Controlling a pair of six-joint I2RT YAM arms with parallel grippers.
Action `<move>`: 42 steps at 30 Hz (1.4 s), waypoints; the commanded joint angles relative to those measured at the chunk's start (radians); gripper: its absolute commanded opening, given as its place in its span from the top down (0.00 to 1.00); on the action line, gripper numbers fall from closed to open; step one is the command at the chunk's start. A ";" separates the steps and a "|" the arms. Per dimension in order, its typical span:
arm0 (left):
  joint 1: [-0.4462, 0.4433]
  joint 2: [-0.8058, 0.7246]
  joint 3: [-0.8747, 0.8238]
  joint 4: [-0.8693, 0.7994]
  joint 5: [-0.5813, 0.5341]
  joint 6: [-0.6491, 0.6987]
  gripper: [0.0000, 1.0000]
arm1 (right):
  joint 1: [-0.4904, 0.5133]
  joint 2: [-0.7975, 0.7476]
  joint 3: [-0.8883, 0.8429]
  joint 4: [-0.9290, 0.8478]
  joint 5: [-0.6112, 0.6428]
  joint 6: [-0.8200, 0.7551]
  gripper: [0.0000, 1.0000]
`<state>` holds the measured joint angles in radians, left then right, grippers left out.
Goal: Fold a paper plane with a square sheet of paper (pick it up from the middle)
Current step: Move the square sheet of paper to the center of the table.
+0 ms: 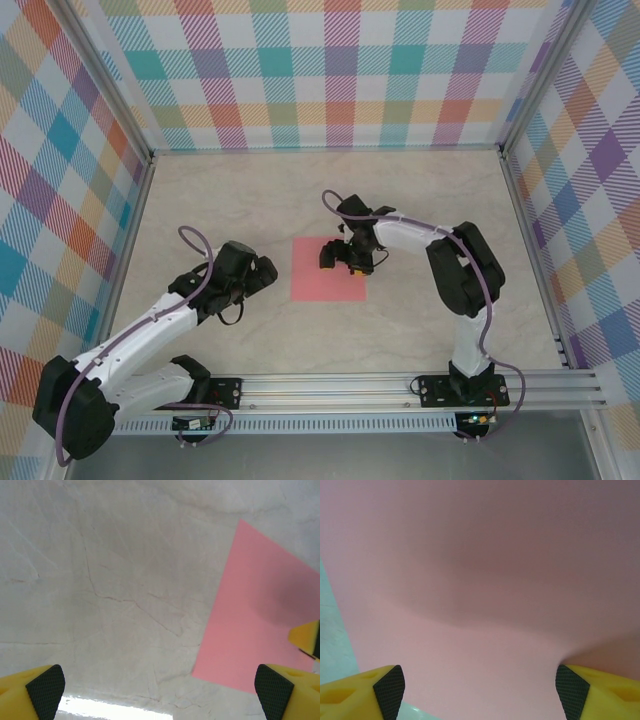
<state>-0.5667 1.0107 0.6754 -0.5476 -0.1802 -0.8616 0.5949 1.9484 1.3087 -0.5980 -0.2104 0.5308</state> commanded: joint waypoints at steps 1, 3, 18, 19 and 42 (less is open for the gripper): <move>0.011 -0.030 -0.006 0.028 0.039 0.058 0.00 | -0.037 -0.013 -0.005 -0.087 0.072 -0.152 0.17; 0.013 -0.026 -0.001 0.037 0.041 0.092 0.00 | -0.037 -0.026 0.035 -0.114 0.072 -0.148 0.16; 0.018 -0.088 0.009 -0.014 -0.043 0.203 0.00 | 0.018 0.018 0.026 0.072 0.032 0.238 0.15; 0.018 -0.097 0.006 -0.026 -0.059 0.186 0.00 | 0.019 0.025 0.024 0.067 0.036 0.235 0.15; 0.020 -0.095 -0.021 0.049 0.088 0.220 0.00 | 0.063 -0.100 -0.032 -0.060 0.177 0.201 0.07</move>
<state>-0.5602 0.8711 0.6128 -0.5205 -0.1440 -0.6773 0.6373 1.8488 1.2125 -0.5602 -0.1120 0.7700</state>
